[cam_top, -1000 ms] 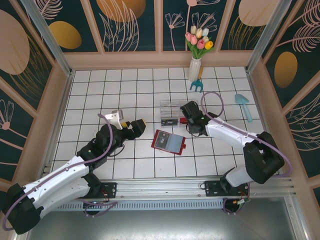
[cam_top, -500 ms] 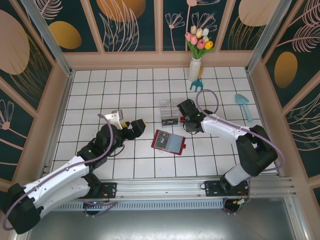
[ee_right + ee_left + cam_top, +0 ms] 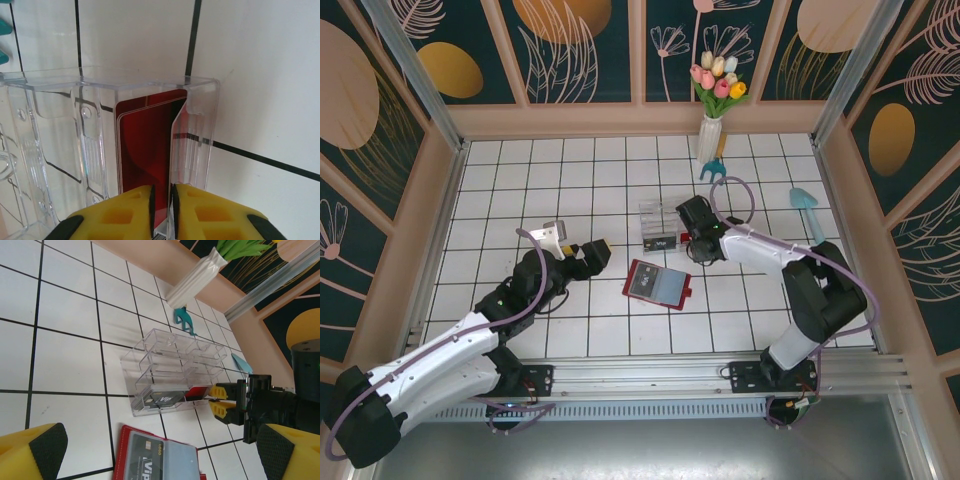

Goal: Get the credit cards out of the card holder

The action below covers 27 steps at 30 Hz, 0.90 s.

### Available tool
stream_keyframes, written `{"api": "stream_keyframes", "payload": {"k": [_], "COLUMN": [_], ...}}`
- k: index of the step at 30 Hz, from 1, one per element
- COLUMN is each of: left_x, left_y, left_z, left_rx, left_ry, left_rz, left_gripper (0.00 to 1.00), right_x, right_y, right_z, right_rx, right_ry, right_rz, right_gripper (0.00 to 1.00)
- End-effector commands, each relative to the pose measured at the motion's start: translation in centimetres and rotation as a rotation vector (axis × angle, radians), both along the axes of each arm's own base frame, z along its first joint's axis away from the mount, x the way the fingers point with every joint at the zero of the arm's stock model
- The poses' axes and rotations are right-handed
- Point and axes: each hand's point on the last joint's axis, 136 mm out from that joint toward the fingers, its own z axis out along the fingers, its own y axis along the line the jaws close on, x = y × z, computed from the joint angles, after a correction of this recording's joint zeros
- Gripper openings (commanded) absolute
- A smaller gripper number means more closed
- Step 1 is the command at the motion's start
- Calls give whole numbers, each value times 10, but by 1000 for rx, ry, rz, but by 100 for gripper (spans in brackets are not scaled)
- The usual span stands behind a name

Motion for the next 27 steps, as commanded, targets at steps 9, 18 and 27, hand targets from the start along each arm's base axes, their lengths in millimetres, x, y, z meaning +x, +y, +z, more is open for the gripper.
{"api": "stream_keyframes", "payload": {"k": [9, 18, 27], "left_x": [0, 0, 3], "left_y": [-1, -4, -19], "left_z": [-4, -7, -28], "left_rx": [27, 25, 50], "left_ry": [-6, 16, 85], "left_rz": [-8, -14, -64], "left_gripper": [99, 99, 98], "right_x": [34, 37, -7], "right_y": [9, 22, 11], "right_z": [12, 30, 59], "right_rx": [-14, -13, -105], "right_ry": [-74, -108, -147], "right_rz": [110, 230, 324], "right_gripper": [20, 22, 25]}}
